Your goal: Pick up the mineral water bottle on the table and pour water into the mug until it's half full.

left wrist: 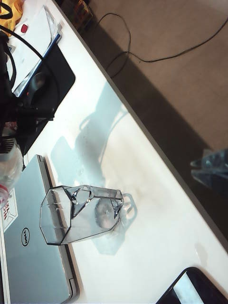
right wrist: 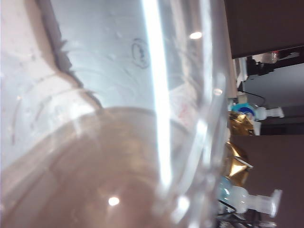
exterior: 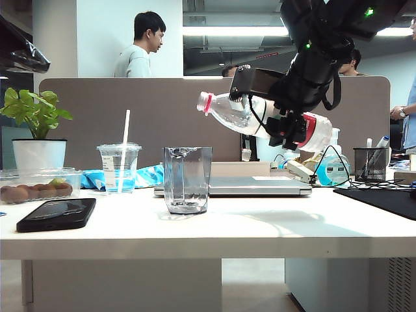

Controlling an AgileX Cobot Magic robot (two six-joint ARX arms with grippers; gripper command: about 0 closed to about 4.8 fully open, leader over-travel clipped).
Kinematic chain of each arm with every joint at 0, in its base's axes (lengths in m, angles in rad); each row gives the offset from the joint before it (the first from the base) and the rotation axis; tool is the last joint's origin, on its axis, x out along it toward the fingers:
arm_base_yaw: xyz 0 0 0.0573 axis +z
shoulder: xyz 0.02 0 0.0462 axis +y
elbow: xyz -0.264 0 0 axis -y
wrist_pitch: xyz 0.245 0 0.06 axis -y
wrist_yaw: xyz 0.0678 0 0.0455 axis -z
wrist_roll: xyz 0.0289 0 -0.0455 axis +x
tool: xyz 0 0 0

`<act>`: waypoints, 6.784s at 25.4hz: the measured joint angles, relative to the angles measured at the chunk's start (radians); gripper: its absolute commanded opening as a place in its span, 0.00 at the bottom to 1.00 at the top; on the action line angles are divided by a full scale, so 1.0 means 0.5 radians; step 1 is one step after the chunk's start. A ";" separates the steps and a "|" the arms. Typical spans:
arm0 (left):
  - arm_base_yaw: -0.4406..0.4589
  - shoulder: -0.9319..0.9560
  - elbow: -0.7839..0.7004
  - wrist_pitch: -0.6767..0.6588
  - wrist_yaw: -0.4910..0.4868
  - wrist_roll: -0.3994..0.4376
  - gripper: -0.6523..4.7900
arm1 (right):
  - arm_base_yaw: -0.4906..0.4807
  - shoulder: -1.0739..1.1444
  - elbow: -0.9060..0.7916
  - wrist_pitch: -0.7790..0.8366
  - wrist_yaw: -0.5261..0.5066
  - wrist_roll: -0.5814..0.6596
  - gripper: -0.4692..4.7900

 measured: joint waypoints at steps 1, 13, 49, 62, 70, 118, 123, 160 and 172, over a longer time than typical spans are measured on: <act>0.000 0.000 0.000 0.000 0.000 0.000 0.11 | 0.000 0.001 0.000 0.001 0.018 -0.037 0.59; 0.000 0.000 0.000 0.000 0.000 0.000 0.11 | -0.002 0.001 0.000 0.001 0.213 -0.442 0.59; 0.000 0.000 0.000 0.000 0.000 0.000 0.11 | 0.000 0.000 0.001 0.288 0.344 -0.774 0.59; 0.000 0.000 0.000 0.000 0.000 0.000 0.11 | 0.000 0.000 0.001 0.303 0.344 -0.774 0.59; 0.000 0.000 0.000 0.000 0.000 0.000 0.11 | 0.007 0.000 0.001 0.303 0.344 -0.774 0.59; 0.004 0.000 0.000 0.000 0.000 0.000 0.11 | -0.118 0.484 -0.733 1.954 -0.695 2.428 0.93; 0.004 0.000 0.000 0.000 0.000 0.000 0.11 | -0.118 0.484 -0.741 1.959 -0.739 2.439 1.00; 0.004 -0.584 0.211 -0.292 -0.814 0.230 0.11 | -0.117 -1.434 -2.061 1.784 -0.607 2.403 0.08; 0.004 -0.584 0.211 -0.291 -0.812 0.234 0.11 | -0.143 -1.487 -2.061 1.646 -0.557 2.287 0.08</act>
